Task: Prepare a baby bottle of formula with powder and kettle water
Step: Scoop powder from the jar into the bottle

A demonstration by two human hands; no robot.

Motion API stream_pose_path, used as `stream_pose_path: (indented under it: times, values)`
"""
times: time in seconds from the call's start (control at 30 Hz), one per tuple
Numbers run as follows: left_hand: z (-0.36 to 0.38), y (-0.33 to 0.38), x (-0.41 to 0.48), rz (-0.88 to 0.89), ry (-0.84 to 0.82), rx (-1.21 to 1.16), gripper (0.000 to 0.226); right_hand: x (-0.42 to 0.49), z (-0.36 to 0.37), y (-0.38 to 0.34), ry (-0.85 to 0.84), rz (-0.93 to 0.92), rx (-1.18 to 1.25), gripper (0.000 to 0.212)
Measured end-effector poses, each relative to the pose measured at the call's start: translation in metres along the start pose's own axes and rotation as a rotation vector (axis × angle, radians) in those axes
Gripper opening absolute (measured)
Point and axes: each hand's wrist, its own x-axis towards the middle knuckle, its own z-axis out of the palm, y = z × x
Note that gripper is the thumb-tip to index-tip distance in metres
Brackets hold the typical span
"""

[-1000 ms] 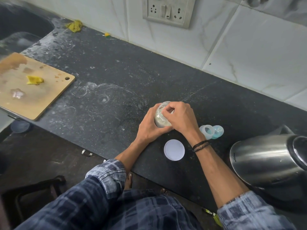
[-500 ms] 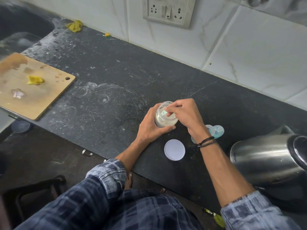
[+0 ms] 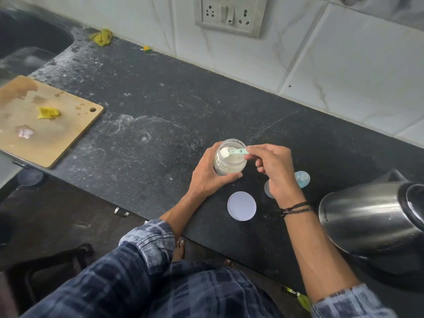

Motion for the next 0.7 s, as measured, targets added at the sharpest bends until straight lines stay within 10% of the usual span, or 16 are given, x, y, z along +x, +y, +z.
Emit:
stream_pose_path:
  times: [0.7]
  values:
    - [0.0, 0.002, 0.0, -0.003, -0.003, -0.027, 0.084, -0.001, 0.011, 0.008, 0.078, -0.189, -0.301, 0.006]
